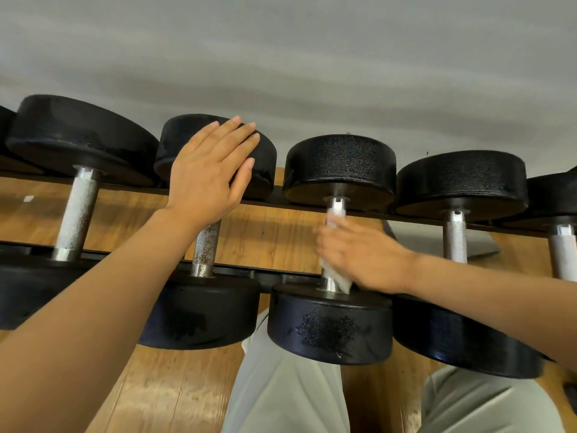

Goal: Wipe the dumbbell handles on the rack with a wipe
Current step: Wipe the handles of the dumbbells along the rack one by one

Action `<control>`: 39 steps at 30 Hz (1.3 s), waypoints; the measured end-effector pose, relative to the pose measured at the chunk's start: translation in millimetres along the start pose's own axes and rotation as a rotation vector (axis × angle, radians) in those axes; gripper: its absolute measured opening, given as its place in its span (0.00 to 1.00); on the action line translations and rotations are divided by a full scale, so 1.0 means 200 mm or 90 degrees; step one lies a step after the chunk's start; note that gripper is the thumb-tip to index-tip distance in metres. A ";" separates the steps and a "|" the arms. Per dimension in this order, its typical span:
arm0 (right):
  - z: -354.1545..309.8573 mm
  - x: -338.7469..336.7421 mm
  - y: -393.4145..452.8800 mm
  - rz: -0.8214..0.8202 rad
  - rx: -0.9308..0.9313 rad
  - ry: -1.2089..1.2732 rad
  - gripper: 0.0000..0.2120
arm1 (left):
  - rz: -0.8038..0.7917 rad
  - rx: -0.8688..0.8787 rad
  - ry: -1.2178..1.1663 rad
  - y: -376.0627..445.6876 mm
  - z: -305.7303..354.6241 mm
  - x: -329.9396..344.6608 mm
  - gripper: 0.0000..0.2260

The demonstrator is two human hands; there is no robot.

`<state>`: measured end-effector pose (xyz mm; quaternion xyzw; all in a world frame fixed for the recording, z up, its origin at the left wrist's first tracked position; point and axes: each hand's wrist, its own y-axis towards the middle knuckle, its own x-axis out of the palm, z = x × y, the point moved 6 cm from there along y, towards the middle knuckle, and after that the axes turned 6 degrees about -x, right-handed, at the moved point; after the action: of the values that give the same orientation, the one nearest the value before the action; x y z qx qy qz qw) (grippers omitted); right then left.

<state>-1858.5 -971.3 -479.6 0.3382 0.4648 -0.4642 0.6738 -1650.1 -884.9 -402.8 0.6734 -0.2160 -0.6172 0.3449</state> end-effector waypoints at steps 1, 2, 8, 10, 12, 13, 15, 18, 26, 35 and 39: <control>-0.04 0.00 -0.02 -0.004 -0.041 0.022 0.14 | 0.000 0.001 -0.002 0.00 0.00 0.00 0.17; -0.07 0.01 -0.04 -0.005 -0.070 0.042 0.14 | 0.004 0.003 -0.002 0.00 -0.01 0.00 0.16; 0.11 0.04 -0.05 0.025 0.056 -0.016 0.21 | 0.027 0.013 0.008 0.00 0.00 0.00 0.16; 0.15 0.05 -0.05 0.053 0.133 -0.004 0.21 | 0.031 0.010 0.008 0.00 0.00 0.00 0.16; 0.14 0.06 -0.06 0.080 0.178 0.024 0.22 | 0.028 0.008 0.007 0.00 0.00 -0.01 0.16; 0.13 0.07 -0.06 0.095 0.185 0.038 0.22 | 0.028 0.008 0.006 -0.01 0.00 -0.01 0.16; 0.09 0.07 -0.07 0.103 0.144 0.077 0.22 | 0.024 0.006 0.002 0.00 0.00 -0.01 0.16; -0.04 0.10 -0.13 0.049 -0.044 0.144 0.22 | 0.019 0.004 0.000 0.00 0.00 0.00 0.16; 0.22 0.05 -0.10 0.172 0.099 0.113 0.20 | 0.026 0.003 0.007 0.00 0.00 -0.01 0.16; -0.05 0.11 -0.18 0.097 -0.190 0.197 0.21 | 0.013 0.001 0.012 0.00 0.00 0.00 0.16; 0.13 0.09 -0.14 0.149 -0.054 0.167 0.20 | 0.021 -0.003 0.010 0.00 0.00 0.00 0.15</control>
<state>-1875.1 -1009.8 -488.5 0.4186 0.5256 -0.3146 0.6705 -1650.5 -886.0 -402.4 0.6736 -0.2228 -0.6068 0.3583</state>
